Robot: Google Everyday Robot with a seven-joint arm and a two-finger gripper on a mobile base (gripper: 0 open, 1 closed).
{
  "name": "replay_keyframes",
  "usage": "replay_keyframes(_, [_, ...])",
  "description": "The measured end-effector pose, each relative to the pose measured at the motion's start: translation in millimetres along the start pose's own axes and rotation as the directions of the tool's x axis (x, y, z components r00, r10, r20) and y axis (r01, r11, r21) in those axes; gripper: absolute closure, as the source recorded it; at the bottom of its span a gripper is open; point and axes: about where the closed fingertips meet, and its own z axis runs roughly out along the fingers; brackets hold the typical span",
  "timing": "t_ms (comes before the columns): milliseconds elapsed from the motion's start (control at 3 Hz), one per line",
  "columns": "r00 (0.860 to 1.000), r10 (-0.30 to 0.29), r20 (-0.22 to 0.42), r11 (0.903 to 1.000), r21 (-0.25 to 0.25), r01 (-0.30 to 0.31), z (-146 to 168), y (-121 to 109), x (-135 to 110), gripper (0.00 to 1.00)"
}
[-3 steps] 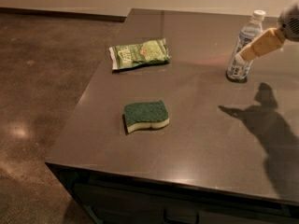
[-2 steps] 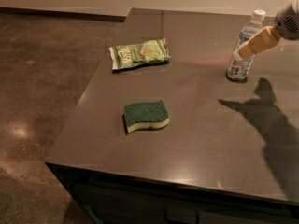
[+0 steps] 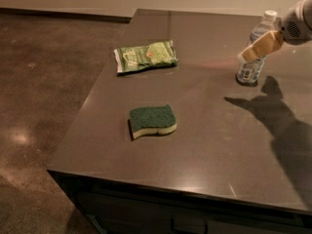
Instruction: Knock blue plastic bottle over
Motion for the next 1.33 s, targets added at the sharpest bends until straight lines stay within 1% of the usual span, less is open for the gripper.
replay_keyframes(333, [0.999,0.003,0.038,0.9999,-0.016,-0.002,12,-1,-1,0.09])
replay_keyframes(667, [0.997,0.007,0.073,0.9993,-0.038,-0.004,21,-2,-6,0.25])
replay_keyframes(1000, [0.995,0.005,0.099,0.9981,-0.061,0.001,25,-1,-16,0.49])
replay_keyframes(1333, [0.993,-0.055,0.107,0.995,-0.077,0.064,18,3,-35,0.74])
